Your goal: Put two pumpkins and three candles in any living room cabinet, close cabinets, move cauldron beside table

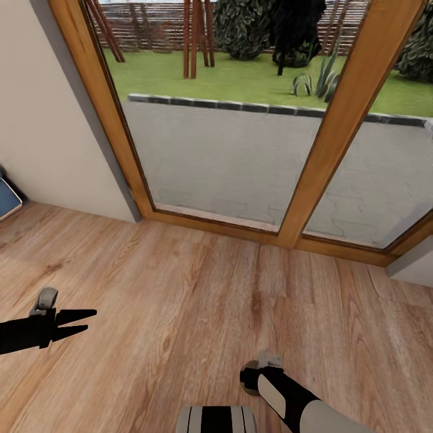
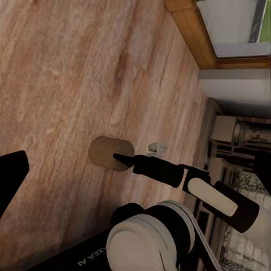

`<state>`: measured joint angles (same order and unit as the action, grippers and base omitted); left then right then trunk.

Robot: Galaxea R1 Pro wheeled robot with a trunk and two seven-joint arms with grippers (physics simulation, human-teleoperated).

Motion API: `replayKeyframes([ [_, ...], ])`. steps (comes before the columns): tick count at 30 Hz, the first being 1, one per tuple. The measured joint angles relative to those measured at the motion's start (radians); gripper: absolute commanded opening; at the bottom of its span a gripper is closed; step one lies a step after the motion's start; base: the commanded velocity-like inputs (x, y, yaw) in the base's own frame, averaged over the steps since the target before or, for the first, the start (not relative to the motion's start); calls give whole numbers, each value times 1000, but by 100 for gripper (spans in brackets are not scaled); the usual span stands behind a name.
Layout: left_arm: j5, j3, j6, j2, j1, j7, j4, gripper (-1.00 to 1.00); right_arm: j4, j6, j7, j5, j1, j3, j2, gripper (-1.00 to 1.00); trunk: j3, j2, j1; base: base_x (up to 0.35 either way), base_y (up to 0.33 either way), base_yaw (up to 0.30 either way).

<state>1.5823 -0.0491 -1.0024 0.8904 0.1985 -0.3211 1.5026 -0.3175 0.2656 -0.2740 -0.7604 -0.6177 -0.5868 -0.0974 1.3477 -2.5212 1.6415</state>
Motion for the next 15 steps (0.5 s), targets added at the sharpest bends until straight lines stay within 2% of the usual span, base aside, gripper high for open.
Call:
replayKeyframes([
  [15, 1, 0, 0, 0, 0, 0, 0, 100, 0, 0, 0, 1, 0, 0, -1, -100, -8, 0, -1, 0, 0, 0],
])
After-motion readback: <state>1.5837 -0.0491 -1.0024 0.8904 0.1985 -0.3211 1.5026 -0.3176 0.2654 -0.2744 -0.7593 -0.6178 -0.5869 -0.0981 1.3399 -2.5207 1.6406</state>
